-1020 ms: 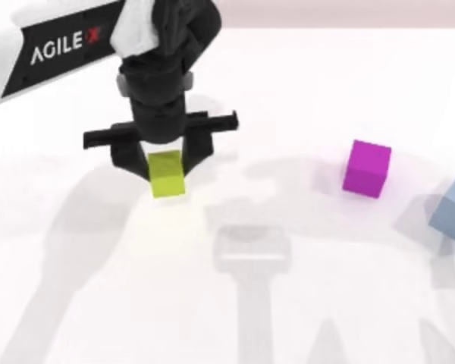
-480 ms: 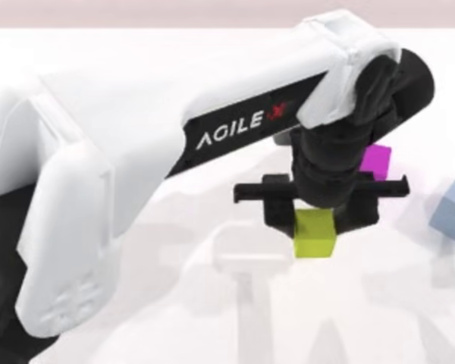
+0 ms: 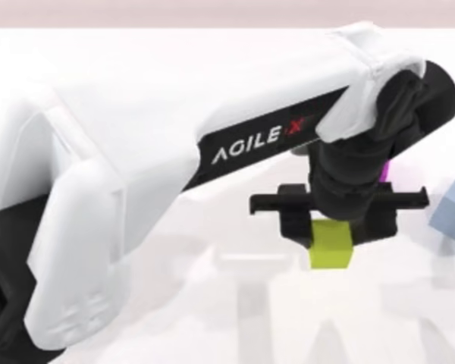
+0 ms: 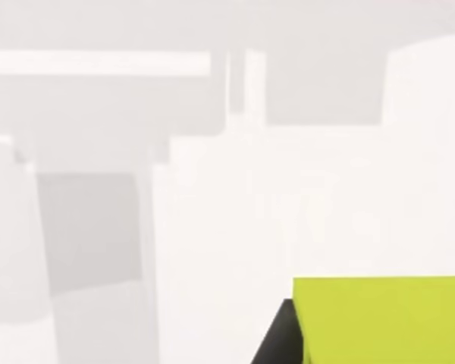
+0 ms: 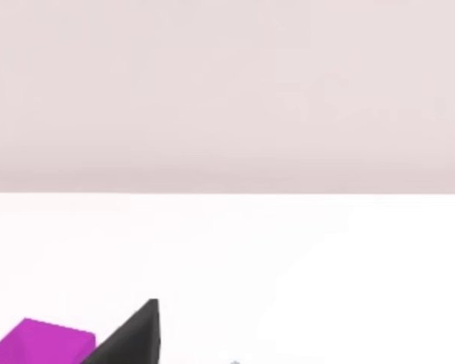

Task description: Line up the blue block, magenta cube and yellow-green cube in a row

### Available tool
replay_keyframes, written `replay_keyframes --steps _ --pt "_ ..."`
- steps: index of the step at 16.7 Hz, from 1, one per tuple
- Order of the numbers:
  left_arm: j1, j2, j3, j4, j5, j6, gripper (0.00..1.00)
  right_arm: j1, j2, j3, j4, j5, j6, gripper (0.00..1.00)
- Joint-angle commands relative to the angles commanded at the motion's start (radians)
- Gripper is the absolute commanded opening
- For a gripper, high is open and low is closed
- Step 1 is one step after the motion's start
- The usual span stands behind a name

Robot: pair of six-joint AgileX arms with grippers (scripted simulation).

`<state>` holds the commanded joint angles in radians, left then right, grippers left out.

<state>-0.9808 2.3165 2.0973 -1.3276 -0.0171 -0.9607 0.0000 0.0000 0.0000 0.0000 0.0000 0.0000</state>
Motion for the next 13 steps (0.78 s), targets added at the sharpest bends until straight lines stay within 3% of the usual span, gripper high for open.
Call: replay_keyframes --steps 6,11,13 --pt "-0.003 0.023 -0.192 0.214 0.000 -0.006 0.00 0.000 0.000 0.000 0.000 0.000 0.000 1.00" --pt "-0.005 0.028 -0.217 0.241 0.000 -0.007 0.00 0.000 0.000 0.000 0.000 0.000 0.000 1.00" --pt "-0.005 0.028 -0.217 0.241 0.000 -0.007 0.15 0.000 0.000 0.000 0.000 0.000 0.000 1.00"
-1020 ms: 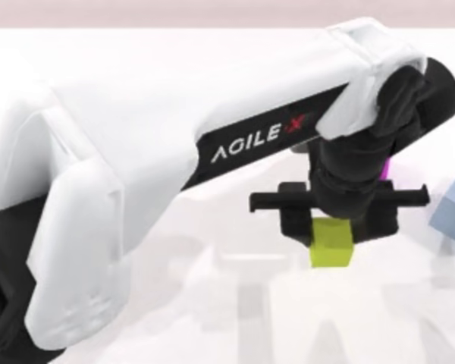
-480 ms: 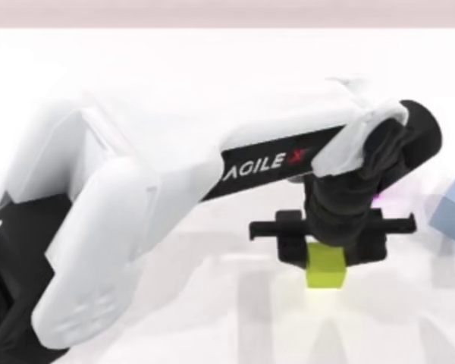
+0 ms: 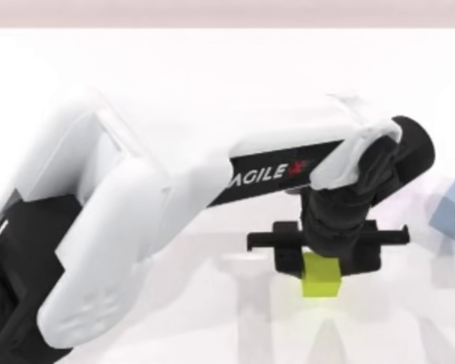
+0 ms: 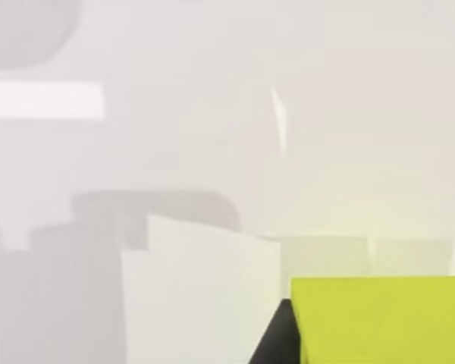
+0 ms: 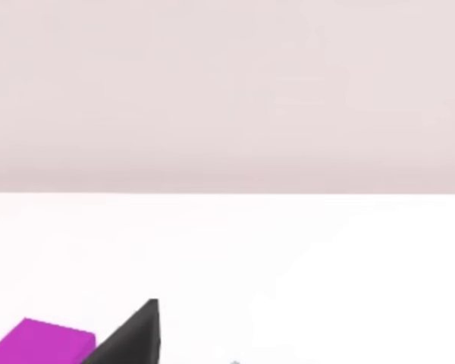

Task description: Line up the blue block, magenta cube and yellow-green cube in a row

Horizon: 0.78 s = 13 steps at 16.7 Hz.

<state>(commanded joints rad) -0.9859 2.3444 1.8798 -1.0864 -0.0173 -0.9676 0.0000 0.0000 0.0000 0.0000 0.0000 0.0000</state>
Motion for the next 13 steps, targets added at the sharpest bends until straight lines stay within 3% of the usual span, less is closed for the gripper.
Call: replay_keyframes --steps 11,13 --pt "0.000 0.000 0.000 0.000 0.000 0.000 0.98 0.000 0.000 0.000 0.000 0.000 0.000 1.00" --pt "0.000 0.000 0.000 0.000 0.000 0.000 1.00 0.000 0.000 0.000 0.000 0.000 0.000 1.00"
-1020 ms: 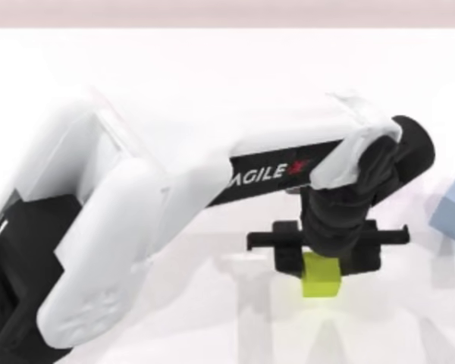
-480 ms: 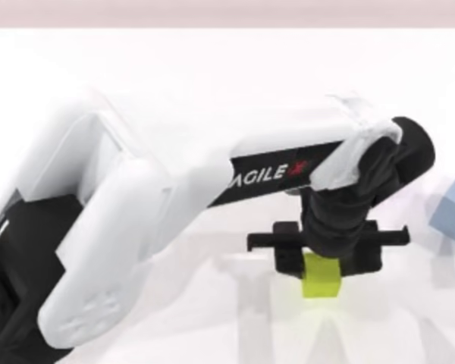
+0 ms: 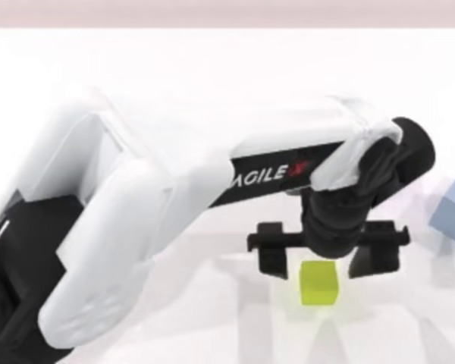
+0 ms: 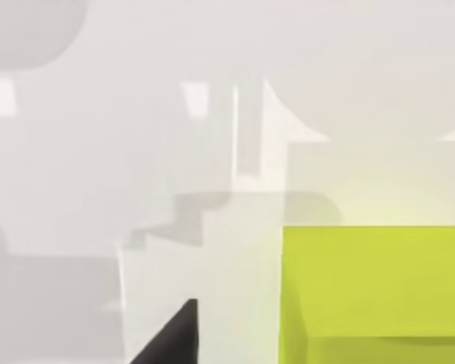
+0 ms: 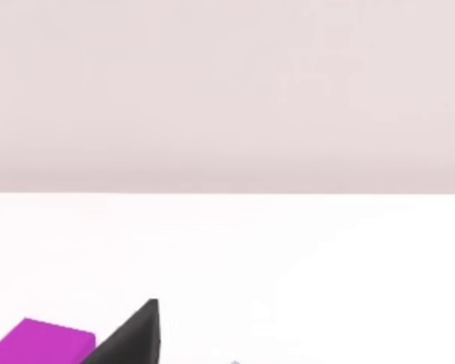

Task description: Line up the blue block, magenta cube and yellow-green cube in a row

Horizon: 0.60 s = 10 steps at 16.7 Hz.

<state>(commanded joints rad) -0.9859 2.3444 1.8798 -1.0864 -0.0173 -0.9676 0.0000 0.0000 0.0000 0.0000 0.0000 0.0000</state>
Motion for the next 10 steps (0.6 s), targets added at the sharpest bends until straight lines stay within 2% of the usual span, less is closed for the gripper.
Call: replay_keyframes --steps 10 --pt "0.002 -0.004 0.041 -0.042 -0.001 -0.001 1.00 0.000 0.000 0.000 0.000 0.000 0.000 1.00"
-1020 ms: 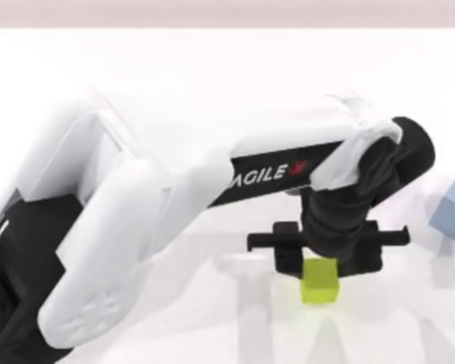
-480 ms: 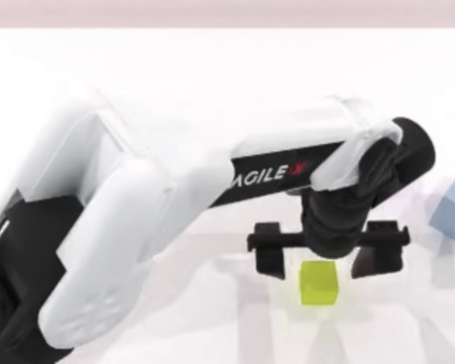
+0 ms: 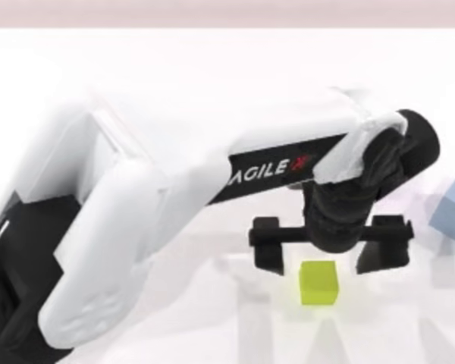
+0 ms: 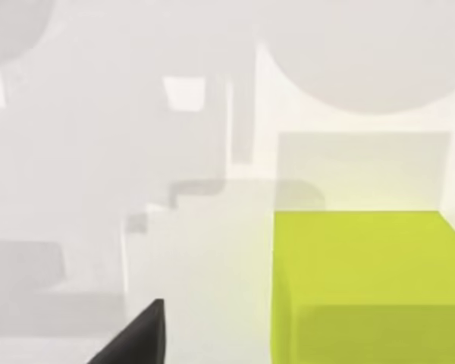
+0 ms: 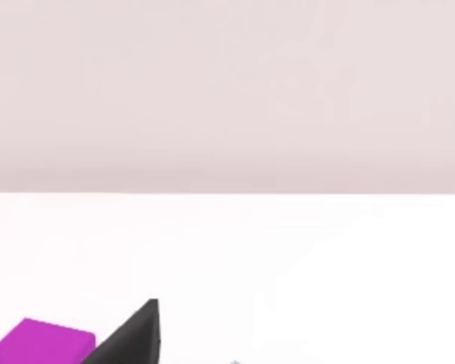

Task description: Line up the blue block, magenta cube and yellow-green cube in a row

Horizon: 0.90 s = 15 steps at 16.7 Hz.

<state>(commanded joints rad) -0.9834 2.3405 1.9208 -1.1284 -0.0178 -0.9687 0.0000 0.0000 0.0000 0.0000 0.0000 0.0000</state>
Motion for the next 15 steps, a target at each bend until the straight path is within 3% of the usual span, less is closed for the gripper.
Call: replay_keyframes --steps 6,12,15 --pt "0.015 -0.034 0.165 -0.203 0.000 -0.004 1.00 0.000 0.000 0.000 0.000 0.000 0.000 1.00" --pt "0.015 -0.043 0.158 -0.199 -0.001 -0.002 1.00 0.003 0.010 0.010 -0.007 -0.001 -0.005 1.00" --pt "0.065 -0.134 0.070 -0.142 -0.005 0.013 1.00 0.021 0.099 0.098 -0.072 -0.004 -0.051 1.00"
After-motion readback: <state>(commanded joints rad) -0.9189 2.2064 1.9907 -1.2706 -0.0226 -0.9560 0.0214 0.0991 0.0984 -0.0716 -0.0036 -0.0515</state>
